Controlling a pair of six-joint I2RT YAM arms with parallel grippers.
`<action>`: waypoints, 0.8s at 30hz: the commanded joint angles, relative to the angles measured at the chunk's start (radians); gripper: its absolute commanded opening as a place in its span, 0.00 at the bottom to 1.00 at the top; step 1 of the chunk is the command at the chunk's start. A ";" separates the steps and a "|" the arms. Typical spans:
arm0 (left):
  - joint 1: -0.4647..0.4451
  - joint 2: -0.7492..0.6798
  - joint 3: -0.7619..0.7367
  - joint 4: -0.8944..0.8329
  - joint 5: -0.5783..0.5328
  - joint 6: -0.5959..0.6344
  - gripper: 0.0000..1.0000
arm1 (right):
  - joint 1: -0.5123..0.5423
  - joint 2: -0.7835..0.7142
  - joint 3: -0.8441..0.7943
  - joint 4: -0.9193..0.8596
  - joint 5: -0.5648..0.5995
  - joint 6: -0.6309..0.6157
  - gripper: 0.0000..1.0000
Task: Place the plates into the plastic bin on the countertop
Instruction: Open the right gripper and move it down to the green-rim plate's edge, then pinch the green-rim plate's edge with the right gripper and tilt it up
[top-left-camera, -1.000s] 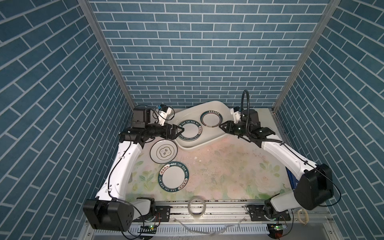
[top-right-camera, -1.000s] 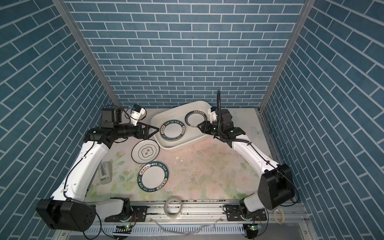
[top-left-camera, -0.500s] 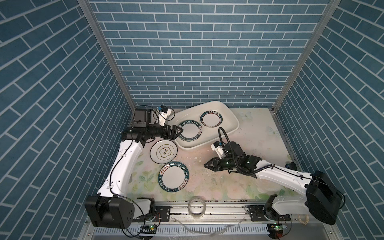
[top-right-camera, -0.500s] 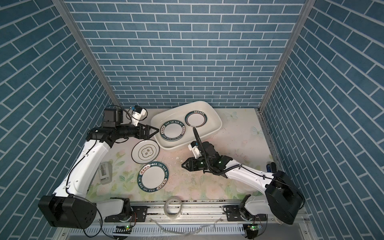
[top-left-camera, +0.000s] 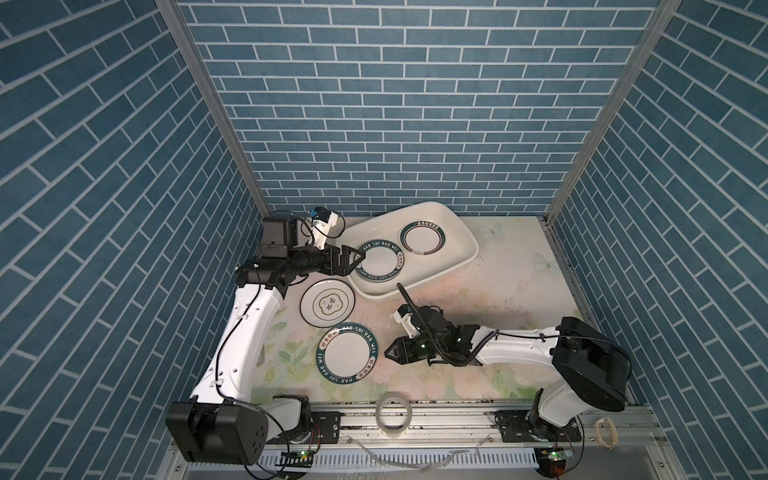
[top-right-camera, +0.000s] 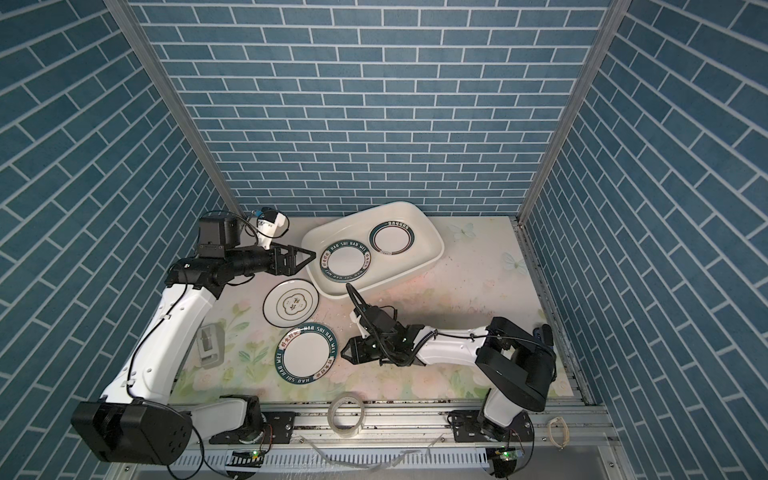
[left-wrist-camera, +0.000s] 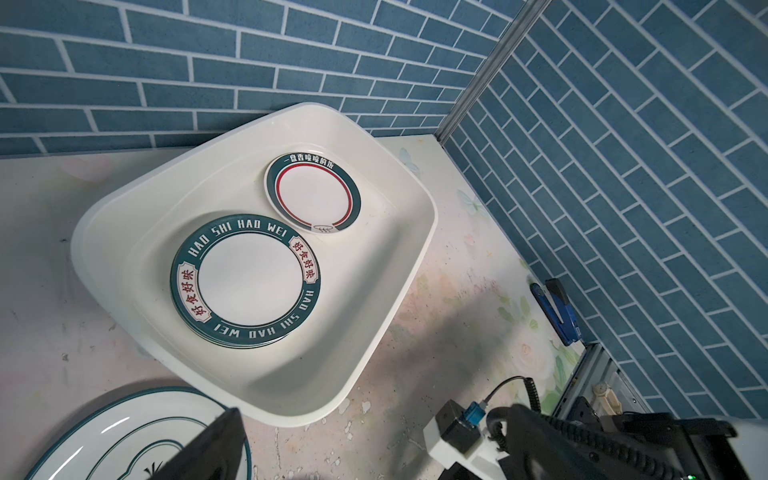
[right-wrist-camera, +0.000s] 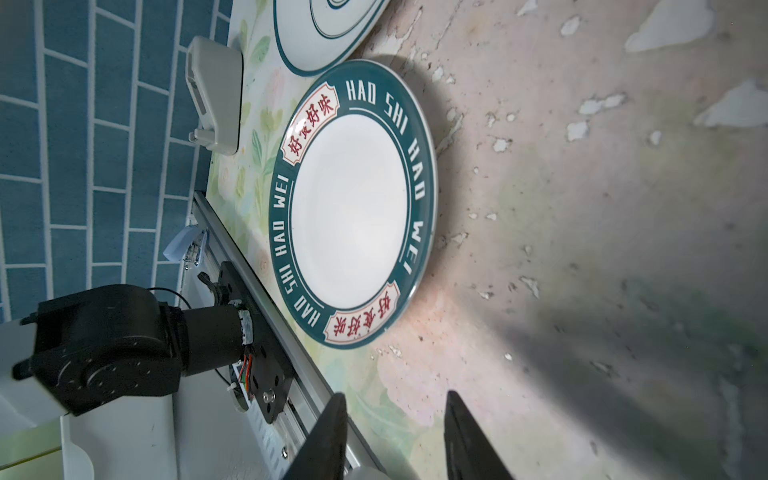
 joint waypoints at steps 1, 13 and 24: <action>0.005 -0.033 0.015 0.030 0.060 -0.022 1.00 | 0.021 0.042 0.031 0.053 0.053 0.022 0.39; 0.005 -0.080 -0.015 0.061 0.083 -0.034 0.99 | 0.031 0.192 0.091 0.083 0.091 0.013 0.38; 0.005 -0.082 -0.019 0.073 0.099 -0.047 1.00 | 0.032 0.256 0.139 0.098 0.059 0.017 0.38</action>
